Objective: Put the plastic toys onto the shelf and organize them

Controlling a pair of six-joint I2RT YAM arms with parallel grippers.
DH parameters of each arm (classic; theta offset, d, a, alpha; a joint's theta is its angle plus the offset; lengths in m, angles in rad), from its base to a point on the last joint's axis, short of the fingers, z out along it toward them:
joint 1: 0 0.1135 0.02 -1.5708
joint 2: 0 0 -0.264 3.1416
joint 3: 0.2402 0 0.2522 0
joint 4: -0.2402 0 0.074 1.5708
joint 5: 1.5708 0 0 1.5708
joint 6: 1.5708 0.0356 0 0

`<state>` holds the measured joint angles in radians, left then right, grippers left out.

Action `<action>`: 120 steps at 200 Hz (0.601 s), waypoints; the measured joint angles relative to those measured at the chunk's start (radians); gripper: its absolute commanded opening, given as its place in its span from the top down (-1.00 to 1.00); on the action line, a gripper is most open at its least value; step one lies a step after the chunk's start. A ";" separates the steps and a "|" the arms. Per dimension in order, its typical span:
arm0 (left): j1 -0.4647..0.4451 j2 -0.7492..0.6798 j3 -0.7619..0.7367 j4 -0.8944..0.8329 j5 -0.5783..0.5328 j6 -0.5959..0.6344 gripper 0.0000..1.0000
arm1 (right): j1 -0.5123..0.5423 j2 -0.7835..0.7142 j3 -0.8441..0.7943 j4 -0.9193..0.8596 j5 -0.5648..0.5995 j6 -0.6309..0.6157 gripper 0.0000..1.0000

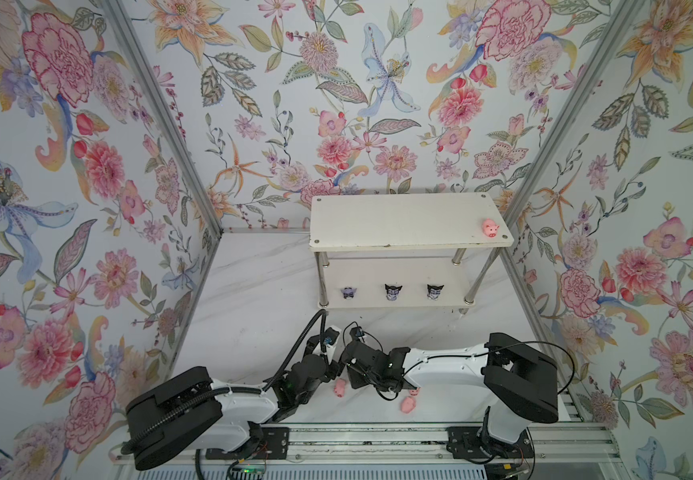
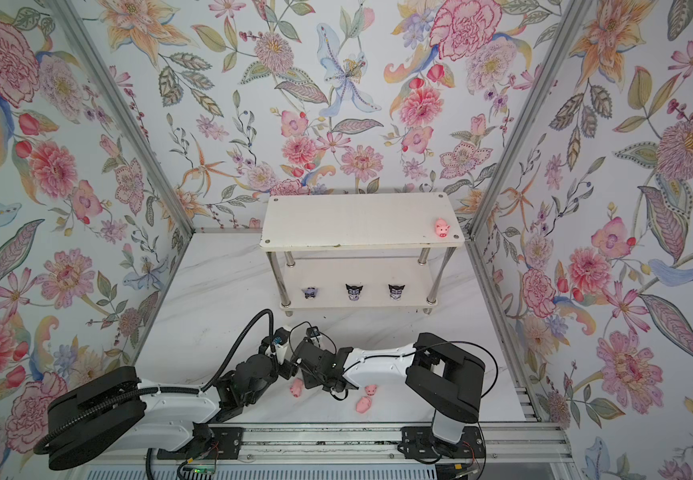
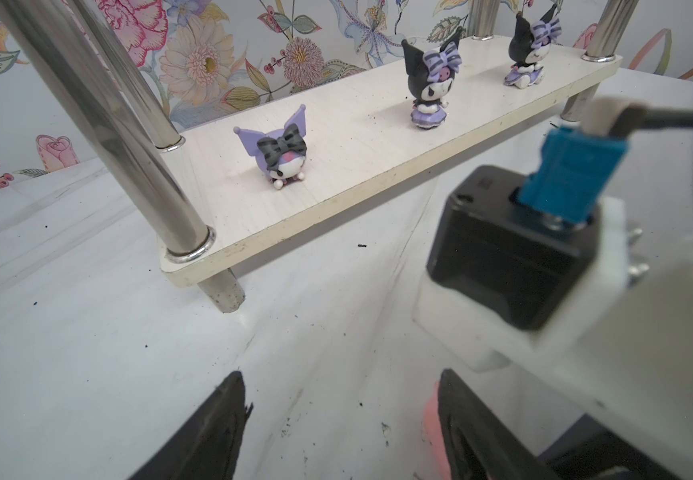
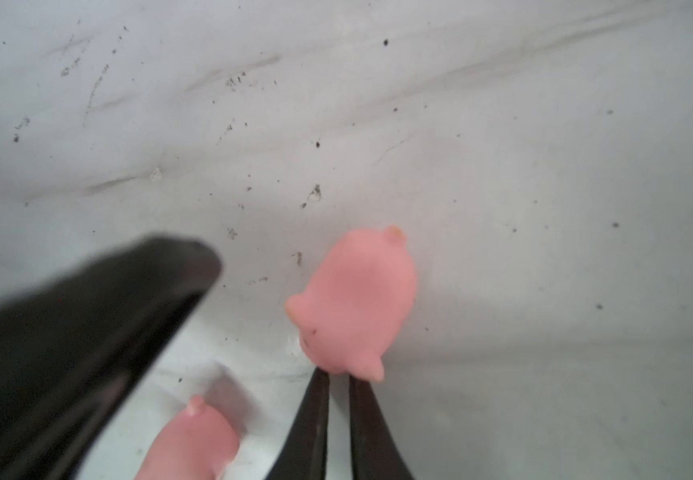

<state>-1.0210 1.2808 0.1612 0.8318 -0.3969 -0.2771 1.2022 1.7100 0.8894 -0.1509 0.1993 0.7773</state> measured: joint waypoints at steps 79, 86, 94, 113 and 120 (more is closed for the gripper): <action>0.000 0.000 0.000 0.000 0.000 -0.001 -0.50 | -0.010 -0.102 -0.063 0.014 -0.013 -0.015 0.95; 0.000 0.000 0.000 0.000 0.000 -0.001 -0.50 | -0.012 -0.113 -0.071 0.013 -0.015 -0.015 0.96; 0.000 0.000 0.000 0.000 0.000 -0.001 -0.50 | -0.014 -0.127 -0.079 0.013 -0.016 -0.015 0.96; 0.000 0.000 0.000 0.000 0.000 -0.003 -0.50 | -0.019 -0.170 -0.097 0.003 -0.015 -0.015 0.95; 0.000 0.000 0.000 0.000 0.000 -0.003 -0.50 | -0.022 -0.188 -0.101 -0.005 -0.015 -0.015 0.95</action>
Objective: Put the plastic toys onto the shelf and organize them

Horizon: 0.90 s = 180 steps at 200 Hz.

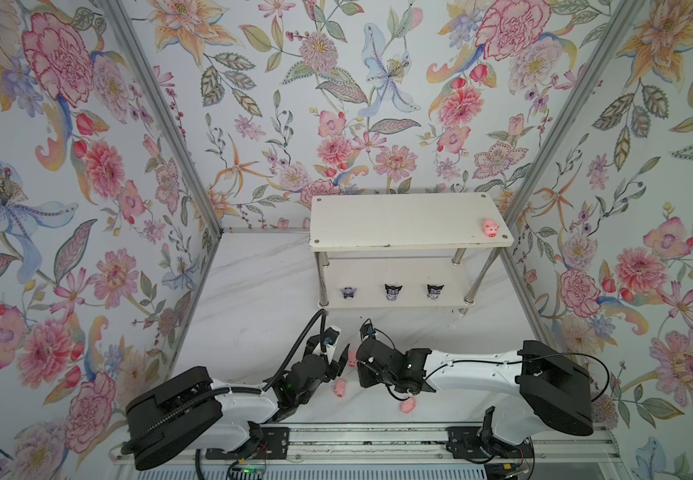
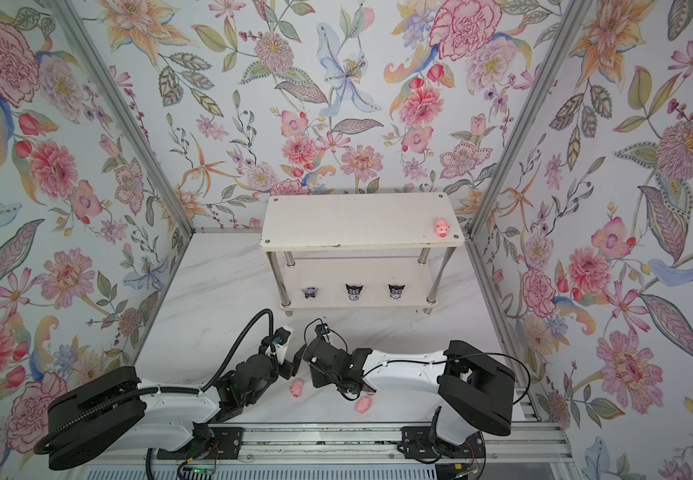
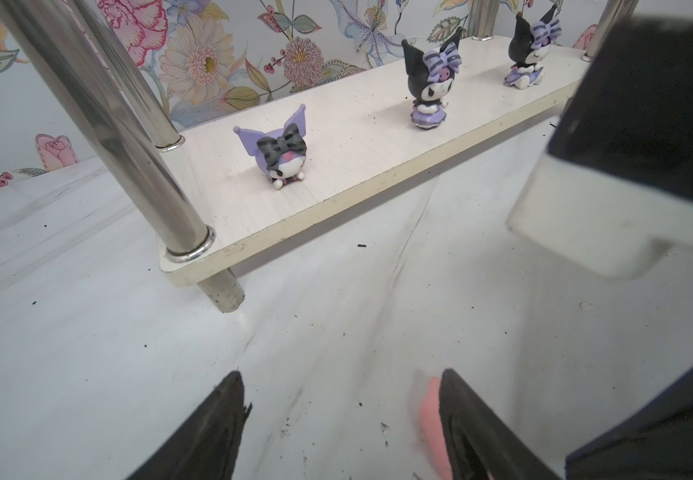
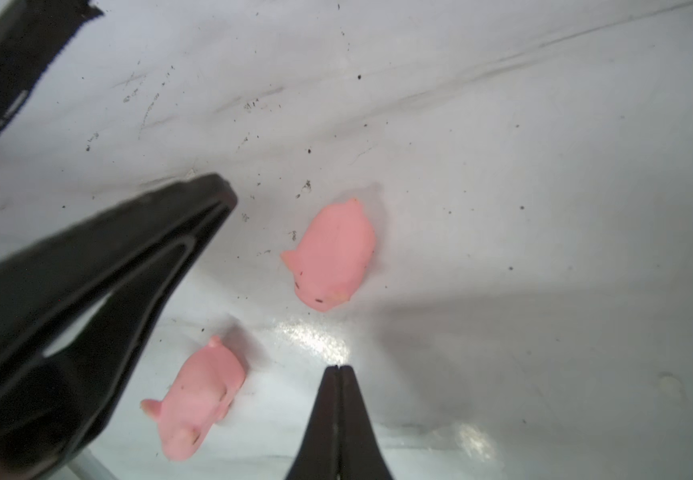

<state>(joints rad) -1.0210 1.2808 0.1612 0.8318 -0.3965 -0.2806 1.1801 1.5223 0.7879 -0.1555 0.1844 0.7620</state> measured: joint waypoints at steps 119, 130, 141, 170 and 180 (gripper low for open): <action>0.000 0.001 0.000 0.000 0.000 -0.005 -0.51 | -0.161 -0.404 -0.012 -0.281 0.024 -0.080 0.87; 0.000 0.003 0.000 0.002 0.000 -0.006 -0.50 | -0.181 -0.442 -0.001 -0.322 0.026 -0.095 0.86; 0.000 0.008 0.000 0.003 0.000 -0.008 -0.51 | -0.203 -0.479 0.018 -0.360 0.024 -0.110 0.85; 0.000 0.020 0.000 0.008 0.000 -0.008 -0.51 | -0.253 -0.547 0.063 -0.423 0.013 -0.138 0.85; 0.000 0.023 0.000 0.008 0.000 -0.008 -0.51 | -0.259 -0.558 0.064 -0.431 0.006 -0.138 0.85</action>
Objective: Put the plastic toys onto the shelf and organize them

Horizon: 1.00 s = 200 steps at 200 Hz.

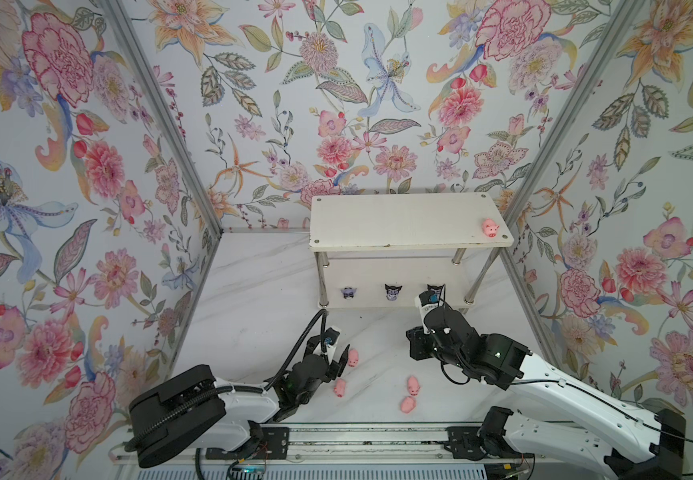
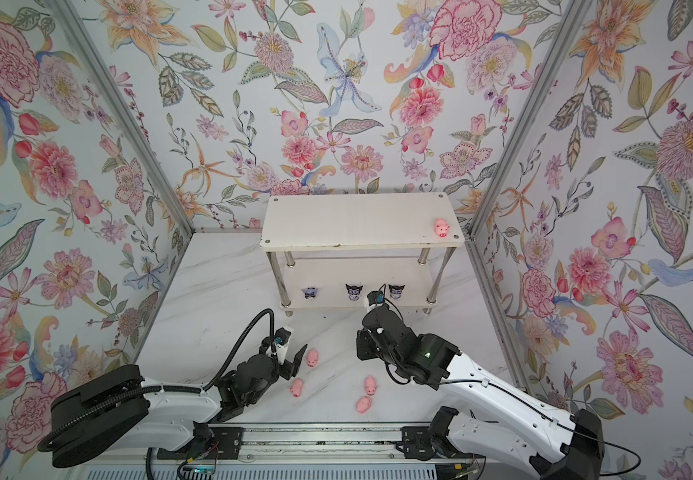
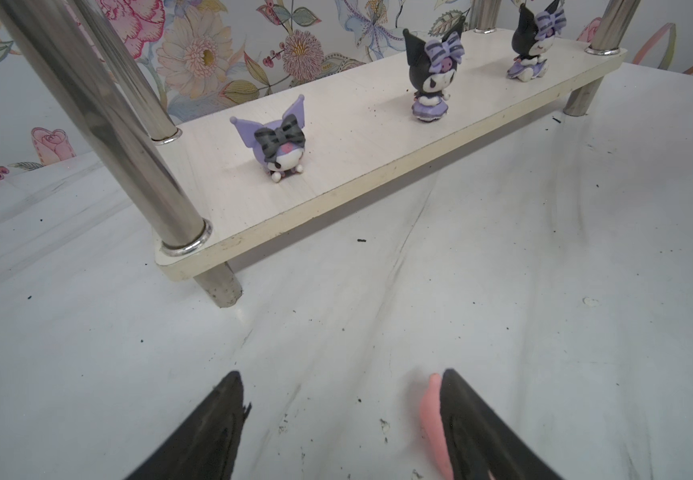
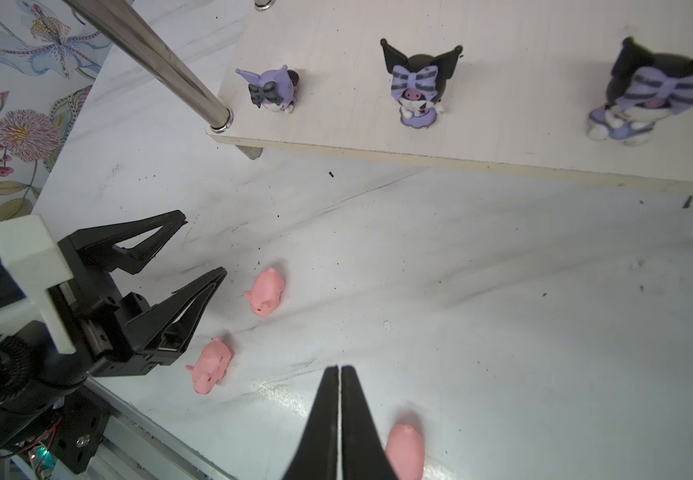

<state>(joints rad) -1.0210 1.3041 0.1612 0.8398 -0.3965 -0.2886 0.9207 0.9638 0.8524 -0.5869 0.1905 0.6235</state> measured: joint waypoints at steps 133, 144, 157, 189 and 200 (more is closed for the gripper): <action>0.002 -0.021 0.000 -0.010 -0.044 -0.004 -0.51 | 0.219 0.489 -0.041 0.341 -0.097 0.054 -0.17; 0.007 -0.031 0.000 -0.023 -0.066 -0.011 -0.51 | 0.219 0.527 -0.029 0.370 -0.099 0.058 -0.16; 0.010 -0.039 0.000 -0.037 -0.088 -0.018 -0.51 | 0.219 0.570 -0.013 0.397 -0.102 0.063 -0.16; 0.029 -0.053 -0.002 -0.055 -0.113 -0.035 -0.51 | 0.218 0.654 0.032 0.443 -0.105 0.065 -0.10; 0.035 -0.058 -0.005 -0.054 -0.113 -0.039 -0.52 | 0.217 0.677 0.048 0.451 -0.105 0.063 -0.05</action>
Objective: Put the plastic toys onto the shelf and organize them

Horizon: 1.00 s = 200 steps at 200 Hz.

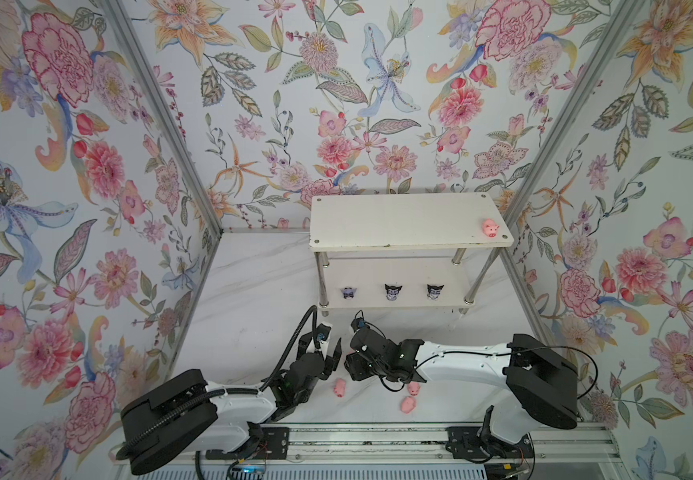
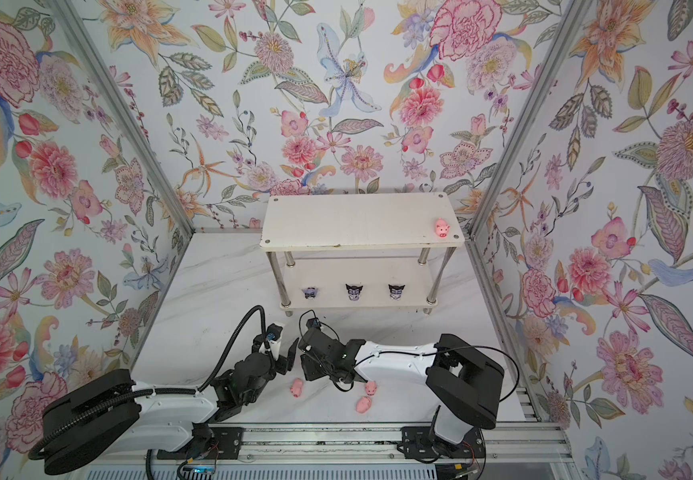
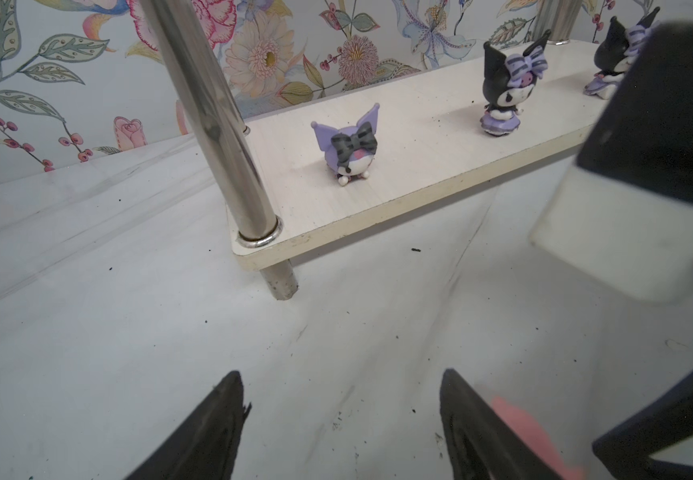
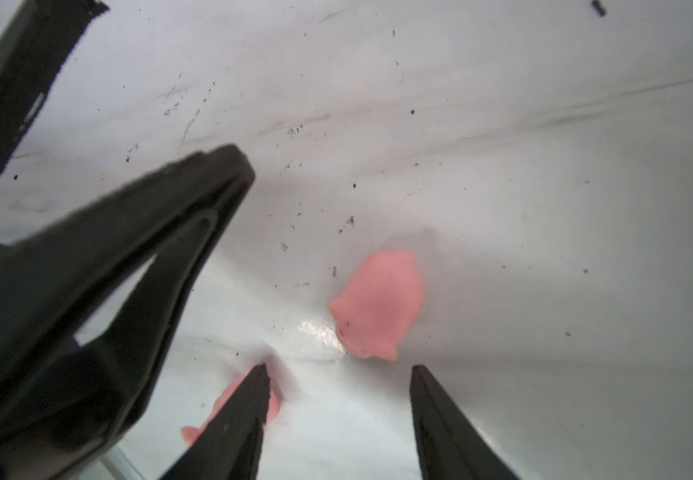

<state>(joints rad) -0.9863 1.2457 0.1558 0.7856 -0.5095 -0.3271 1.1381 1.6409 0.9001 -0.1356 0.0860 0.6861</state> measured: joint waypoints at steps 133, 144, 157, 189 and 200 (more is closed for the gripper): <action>0.023 -0.008 -0.034 -0.005 0.000 -0.010 -0.52 | 0.002 0.163 0.144 -0.012 0.058 -0.037 0.60; 0.025 -0.008 -0.036 -0.010 0.000 -0.010 -0.53 | 0.002 0.175 0.156 -0.018 0.068 -0.035 0.78; 0.026 -0.008 -0.038 -0.015 0.000 -0.010 -0.52 | 0.005 0.183 0.166 -0.020 0.080 -0.042 0.91; 0.026 -0.011 -0.039 -0.022 0.002 -0.011 -0.53 | 0.007 0.180 0.168 -0.024 0.097 -0.066 1.00; 0.026 -0.016 -0.039 -0.022 0.005 -0.011 -0.53 | 0.007 0.174 0.167 -0.029 0.098 -0.082 1.00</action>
<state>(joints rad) -0.9604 1.2301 0.1173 0.7639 -0.5049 -0.3378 1.1450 1.8145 1.0676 -0.1650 0.1841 0.6037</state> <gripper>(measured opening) 0.763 0.048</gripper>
